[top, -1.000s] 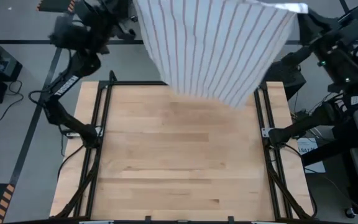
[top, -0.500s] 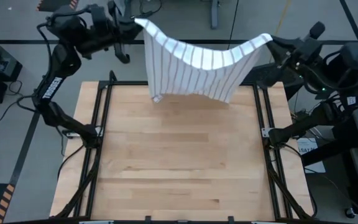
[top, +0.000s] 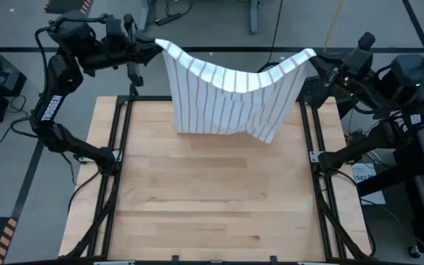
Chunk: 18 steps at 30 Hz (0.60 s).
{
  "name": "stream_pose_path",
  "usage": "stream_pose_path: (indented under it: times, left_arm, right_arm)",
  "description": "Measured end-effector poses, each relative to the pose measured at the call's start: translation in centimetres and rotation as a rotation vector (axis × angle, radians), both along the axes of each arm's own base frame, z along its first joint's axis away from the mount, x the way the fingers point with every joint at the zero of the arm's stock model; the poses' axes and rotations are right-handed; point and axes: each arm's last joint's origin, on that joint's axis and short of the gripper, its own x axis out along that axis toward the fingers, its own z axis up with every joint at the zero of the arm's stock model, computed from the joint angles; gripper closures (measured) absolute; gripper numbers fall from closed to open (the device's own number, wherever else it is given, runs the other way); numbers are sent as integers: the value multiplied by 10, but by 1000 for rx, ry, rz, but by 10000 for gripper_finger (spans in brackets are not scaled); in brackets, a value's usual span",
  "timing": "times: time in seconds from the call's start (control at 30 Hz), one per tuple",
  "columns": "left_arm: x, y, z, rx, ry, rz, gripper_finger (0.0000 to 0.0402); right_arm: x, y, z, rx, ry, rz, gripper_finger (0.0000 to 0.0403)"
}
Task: Roll towel
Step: Roll the white towel
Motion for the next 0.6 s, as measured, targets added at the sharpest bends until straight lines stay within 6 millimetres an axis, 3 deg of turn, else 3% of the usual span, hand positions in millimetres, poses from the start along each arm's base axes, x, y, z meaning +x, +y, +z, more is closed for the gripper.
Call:
stream_pose_path:
  times: [0.17, 0.33, 0.6]
  left_arm:
    - [0, 0, -3, -9, 27, 11, 401]
    - [-1, 7, 4, 86, -26, 226, 401]
    - [-3, 33, 18, 195, -191, 396, 401]
  right_arm:
    - [3, 0, -5, 18, 36, 2, 399]
    - [13, -8, 0, -53, 40, -72, 399]
    - [37, -39, 22, -284, -38, -215, 399]
